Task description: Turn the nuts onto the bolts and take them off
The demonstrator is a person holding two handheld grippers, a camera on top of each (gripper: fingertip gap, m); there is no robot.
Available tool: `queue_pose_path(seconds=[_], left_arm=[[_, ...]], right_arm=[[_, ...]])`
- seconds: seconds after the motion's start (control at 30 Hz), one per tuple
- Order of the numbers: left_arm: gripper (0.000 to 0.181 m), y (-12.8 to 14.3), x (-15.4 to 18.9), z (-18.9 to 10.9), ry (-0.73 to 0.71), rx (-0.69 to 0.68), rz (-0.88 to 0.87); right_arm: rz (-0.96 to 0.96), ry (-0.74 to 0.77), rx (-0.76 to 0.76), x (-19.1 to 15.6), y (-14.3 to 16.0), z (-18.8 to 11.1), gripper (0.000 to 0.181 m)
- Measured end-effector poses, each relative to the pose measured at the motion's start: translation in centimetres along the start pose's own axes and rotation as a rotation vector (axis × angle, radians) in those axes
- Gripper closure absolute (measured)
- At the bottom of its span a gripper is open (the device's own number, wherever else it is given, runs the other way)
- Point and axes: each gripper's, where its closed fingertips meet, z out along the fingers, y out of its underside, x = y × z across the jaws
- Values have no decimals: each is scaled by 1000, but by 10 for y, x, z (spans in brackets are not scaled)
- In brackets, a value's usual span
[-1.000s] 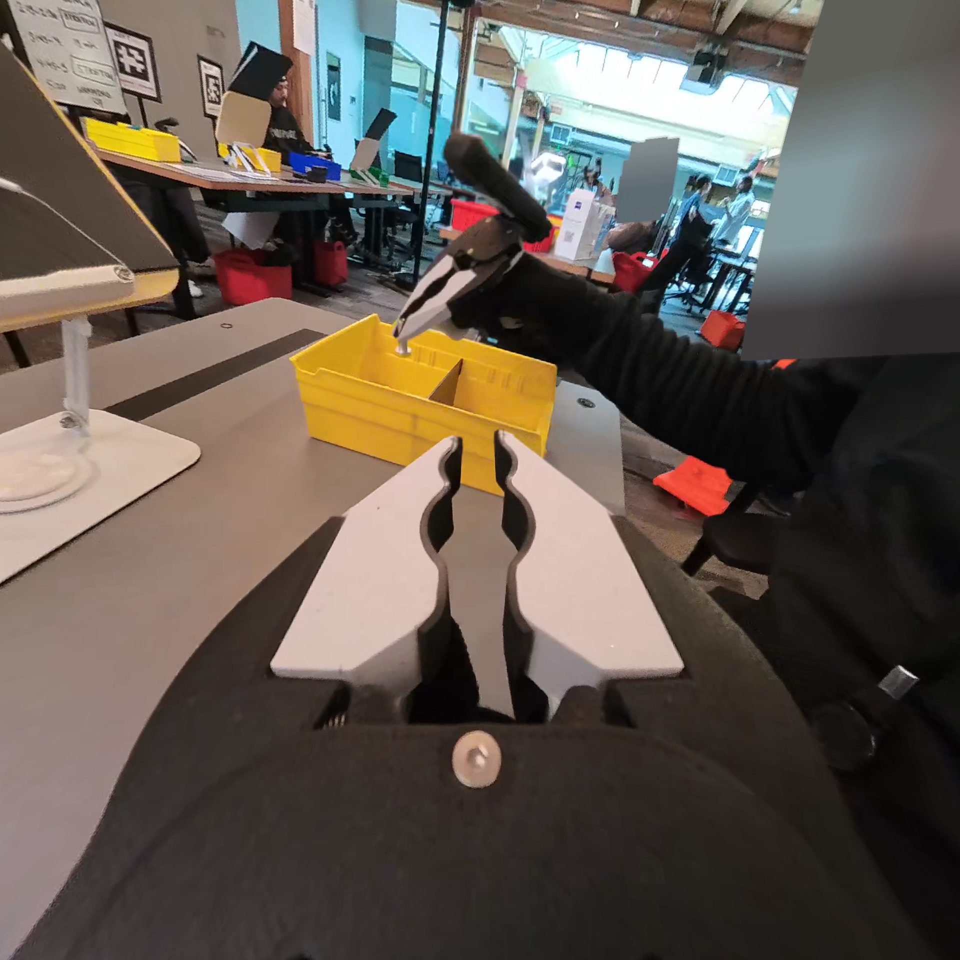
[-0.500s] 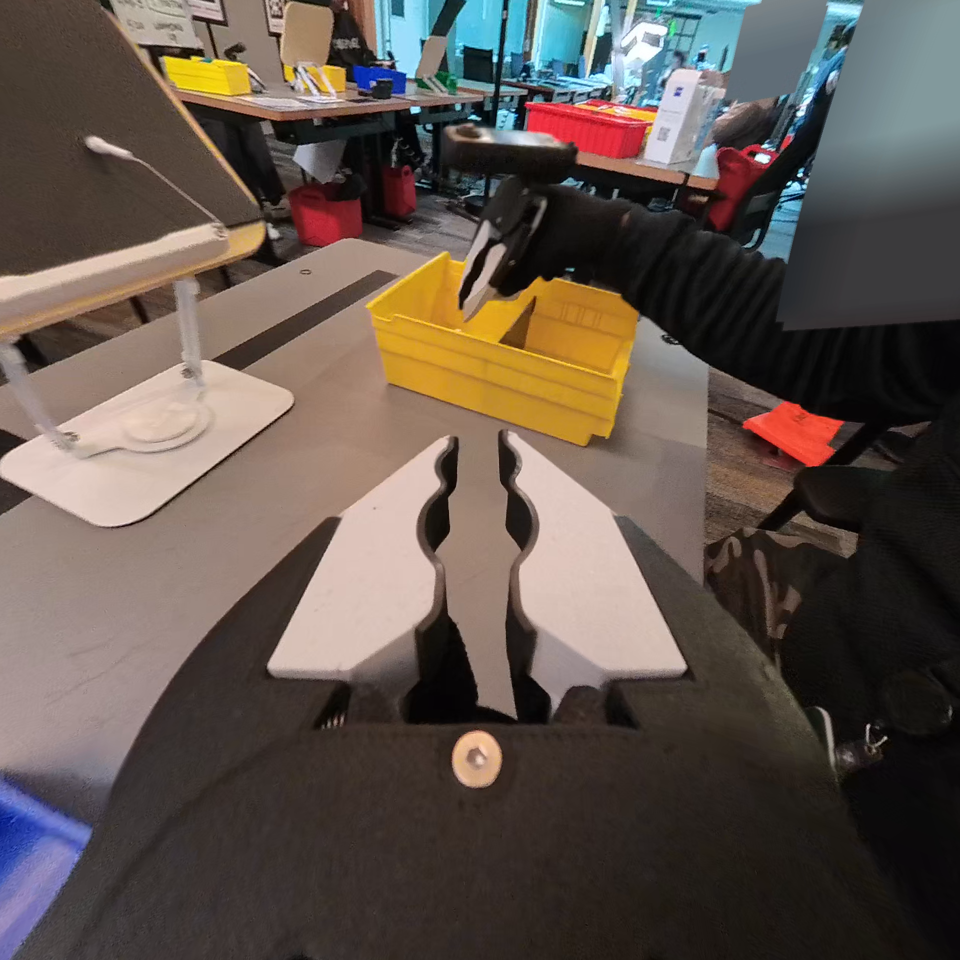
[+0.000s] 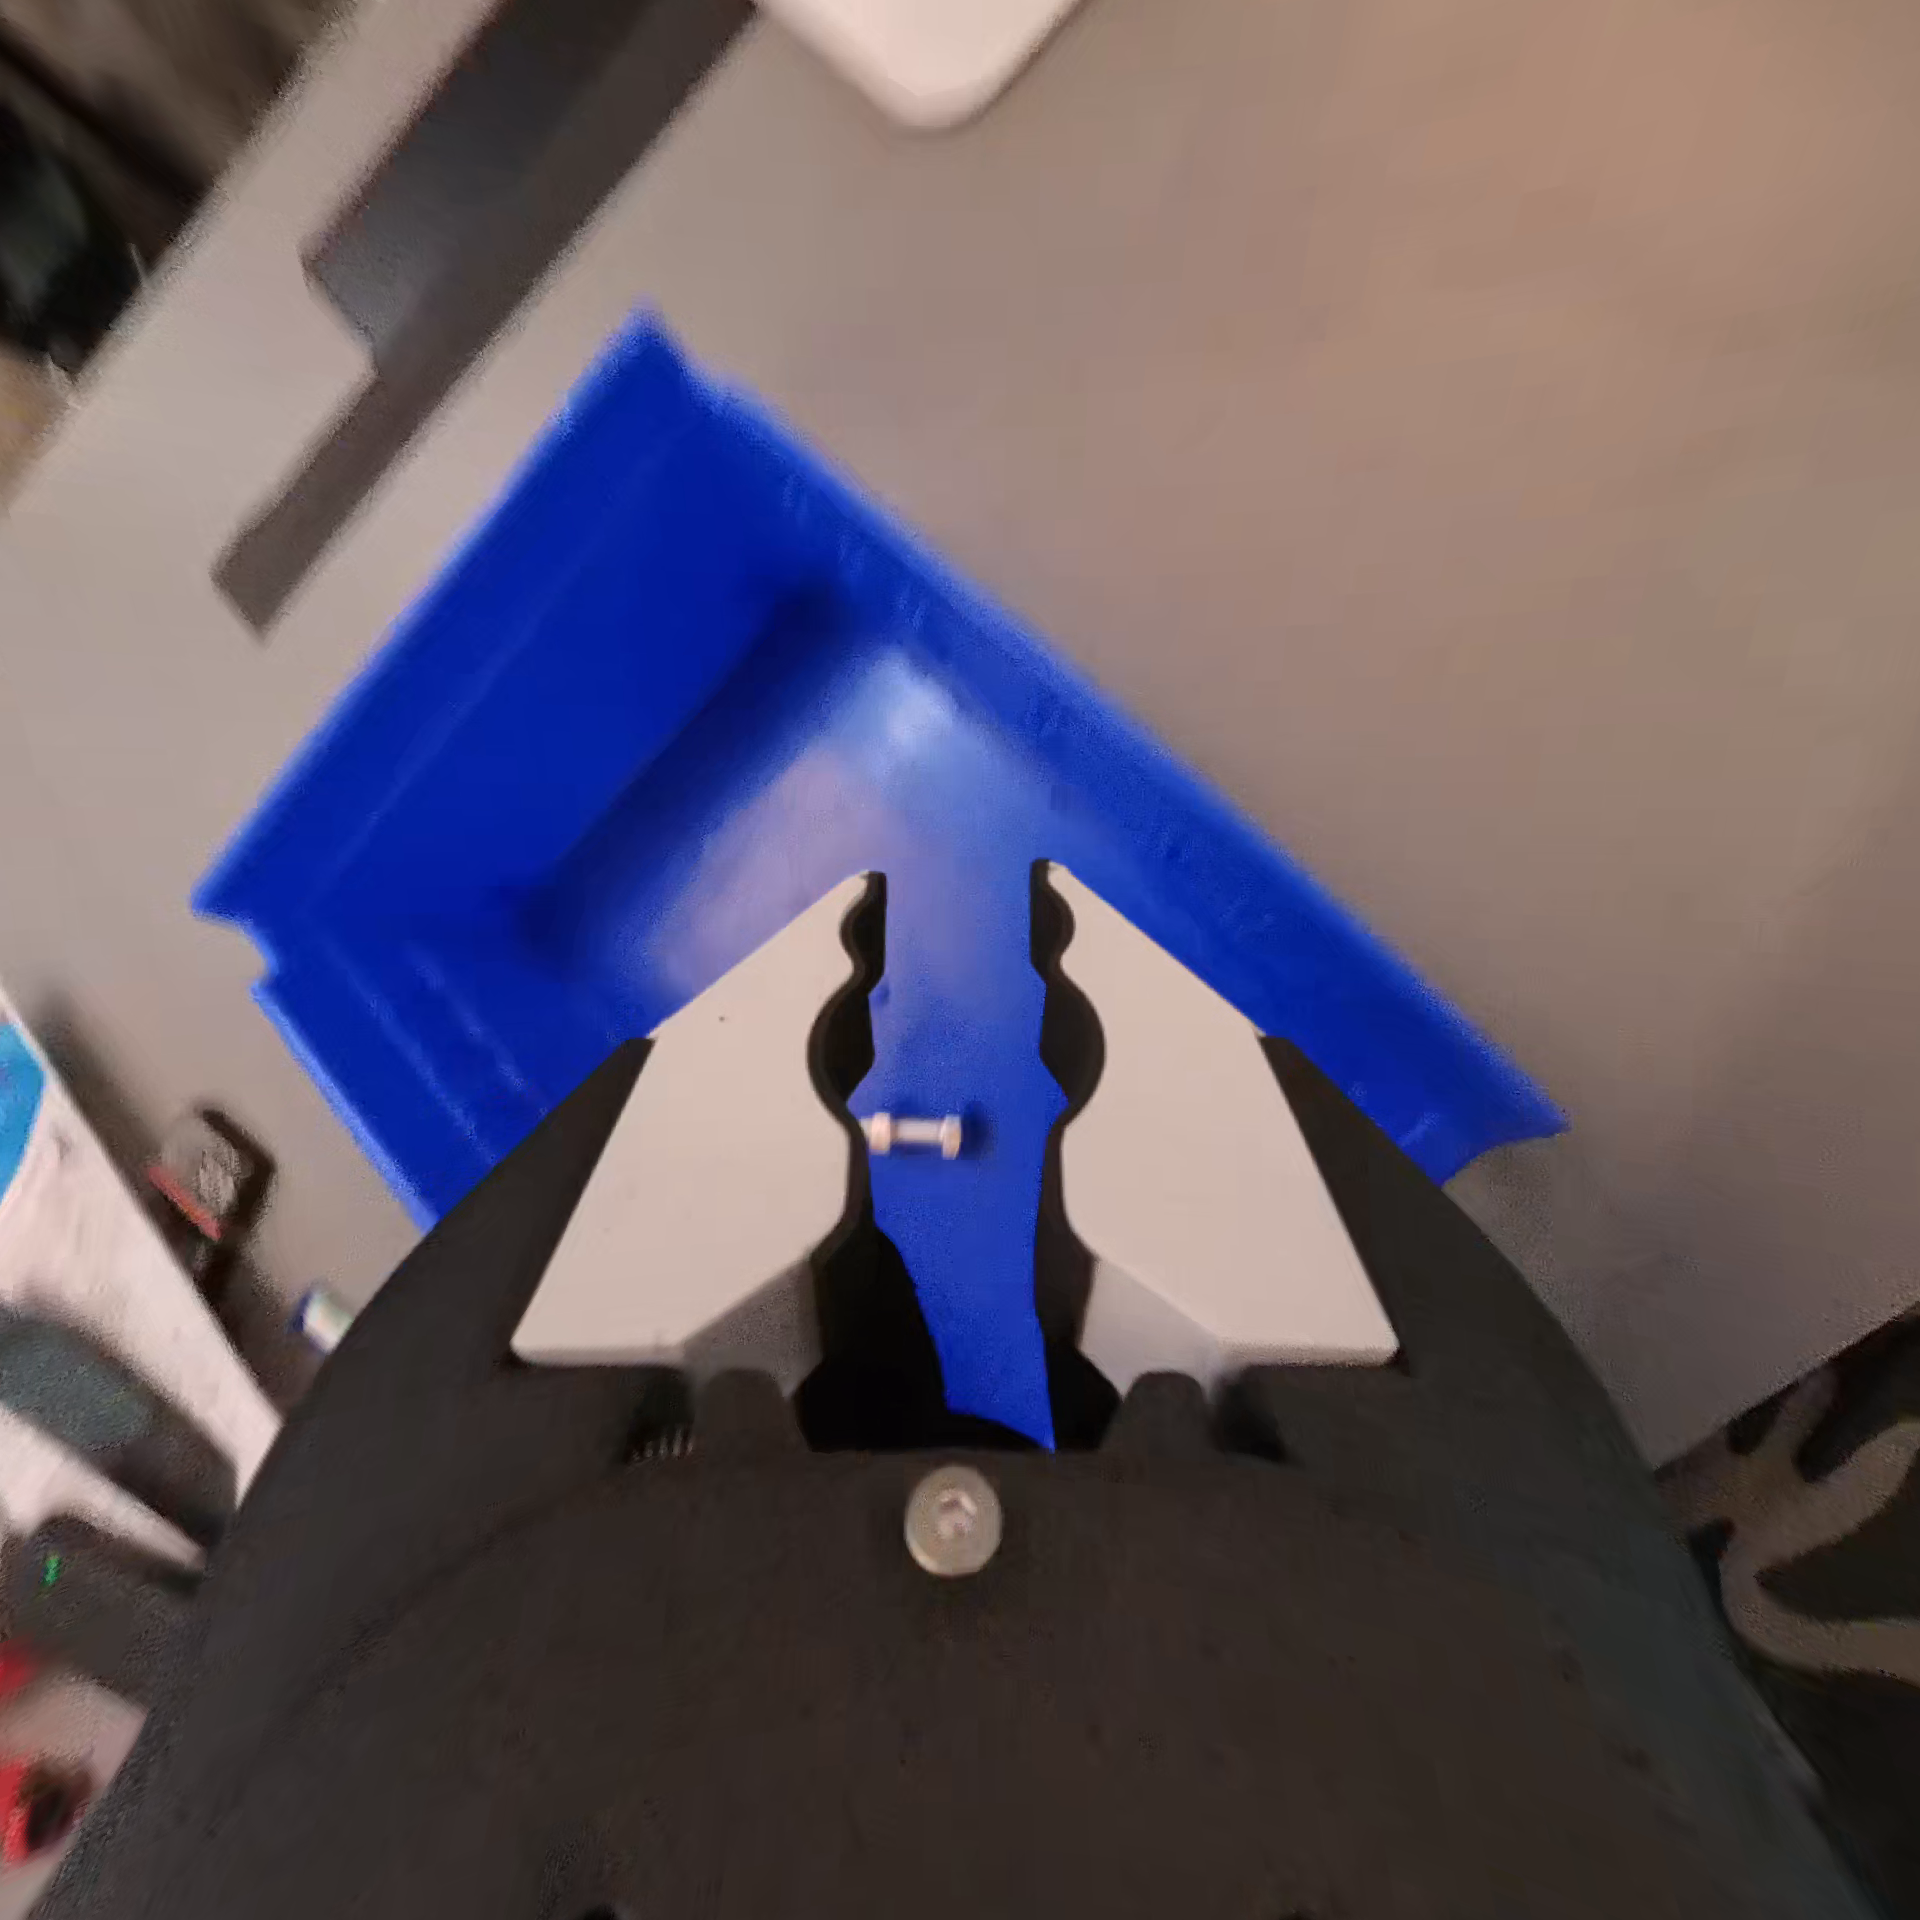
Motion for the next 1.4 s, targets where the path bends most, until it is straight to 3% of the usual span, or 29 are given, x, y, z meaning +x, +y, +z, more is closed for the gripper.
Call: queue_pose_path(seconds=[0.23,0.3,0.43,0.6,0.63,0.73,0.9,1.0,1.1,1.2,1.33,1.4], left_arm=[[151,85,-7,26,64,-329,-268],[162,98,-7,29,79,-377,-322],[159,116,-4,39,104,-435,-405],[154,119,0,55,140,-426,-464],[161,122,-4,57,114,-434,-459],[149,128,-2,63,109,-473,-422],[163,114,3,72,97,-411,-188],[163,113,11,72,125,-426,-168],[142,114,6,71,111,-423,-240],[135,106,7,74,138,-366,-320],[143,102,6,82,119,-350,-350],[159,98,8,84,119,-333,-320]], right_arm=[[-45,-21,7,-30,-8,4,171],[-51,-26,7,-35,-9,5,171],[-55,-39,21,-41,-12,6,171],[-59,-50,29,-44,-11,7,171],[-58,-53,31,-44,-10,7,171],[-55,-58,36,-44,-9,8,171],[-56,-63,41,-44,-8,8,171],[-58,-61,42,-44,-8,7,171],[-54,-62,46,-43,-8,7,171],[-50,-66,48,-43,-7,8,171],[-52,-73,49,-45,-8,10,171],[-53,-76,49,-46,-8,10,171]])
